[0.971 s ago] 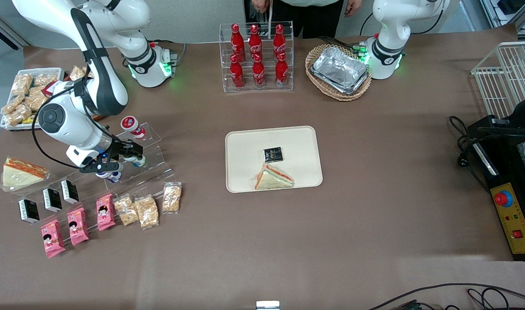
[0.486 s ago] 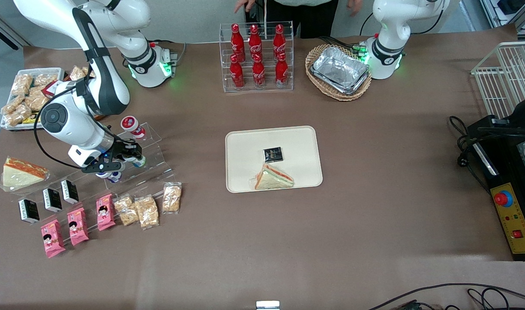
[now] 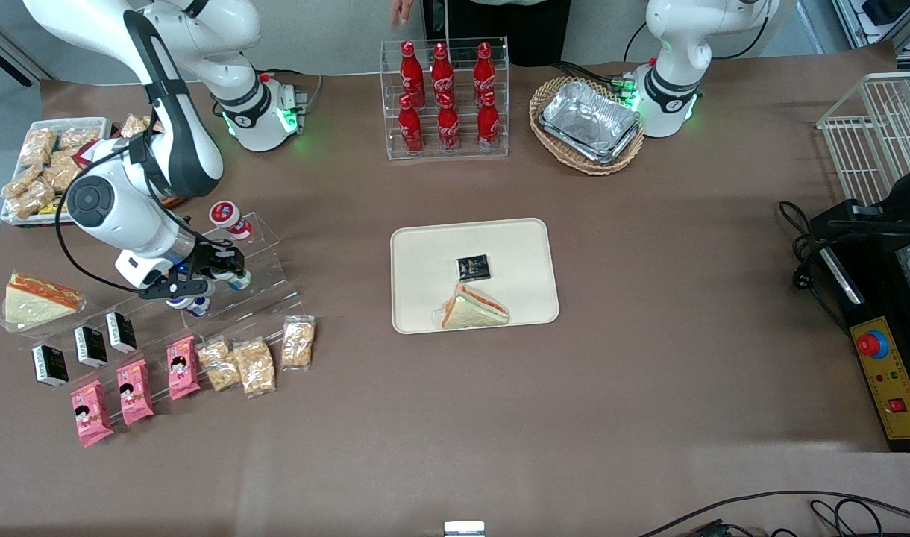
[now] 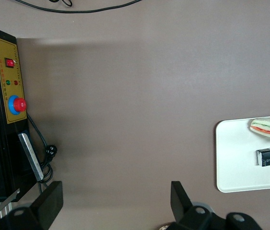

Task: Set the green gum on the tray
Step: 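Lift the green-label bottle up off the rack with the right gripper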

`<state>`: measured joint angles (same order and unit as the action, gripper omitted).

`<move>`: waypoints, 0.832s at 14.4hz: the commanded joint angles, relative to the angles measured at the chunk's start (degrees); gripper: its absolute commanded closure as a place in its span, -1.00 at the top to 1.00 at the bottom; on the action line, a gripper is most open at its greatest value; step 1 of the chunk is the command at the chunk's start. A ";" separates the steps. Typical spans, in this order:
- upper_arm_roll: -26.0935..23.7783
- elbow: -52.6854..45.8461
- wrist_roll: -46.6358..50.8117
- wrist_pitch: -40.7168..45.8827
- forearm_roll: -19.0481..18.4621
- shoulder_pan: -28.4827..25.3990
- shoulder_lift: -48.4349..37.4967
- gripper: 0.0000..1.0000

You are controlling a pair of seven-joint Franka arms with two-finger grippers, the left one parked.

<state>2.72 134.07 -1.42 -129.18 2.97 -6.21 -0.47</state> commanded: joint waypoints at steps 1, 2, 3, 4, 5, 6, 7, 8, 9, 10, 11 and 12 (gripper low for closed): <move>0.27 -4.76 -0.34 11.37 0.20 -0.21 -6.29 -1.00; 0.27 -8.26 -0.34 16.02 0.20 -0.21 -6.56 -1.00; 0.27 -12.47 -0.34 21.46 0.20 -0.21 -6.47 -1.00; 0.27 -16.43 -0.25 26.21 0.20 -0.21 -6.47 -1.00; 0.27 -19.86 -0.25 30.00 0.20 -0.21 -6.39 -1.00; 0.27 -22.68 -0.25 33.00 0.29 -0.21 -6.30 -1.00; 0.18 -24.97 -0.08 35.90 0.37 -0.21 -6.38 -1.00; 0.09 -26.82 0.53 38.37 0.72 -0.29 -6.47 -1.00; -0.61 -28.75 0.80 40.31 0.99 -0.38 -6.47 -1.00; -1.48 -30.43 1.58 41.72 1.16 -0.38 -6.47 -1.00; -2.88 -32.18 3.42 42.43 1.17 -0.47 -6.47 -1.00; -4.64 -33.68 5.87 43.48 1.17 -0.47 -6.30 -1.00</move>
<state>1.40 106.51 -0.59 -90.01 3.01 -6.33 -8.39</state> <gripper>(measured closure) 0.414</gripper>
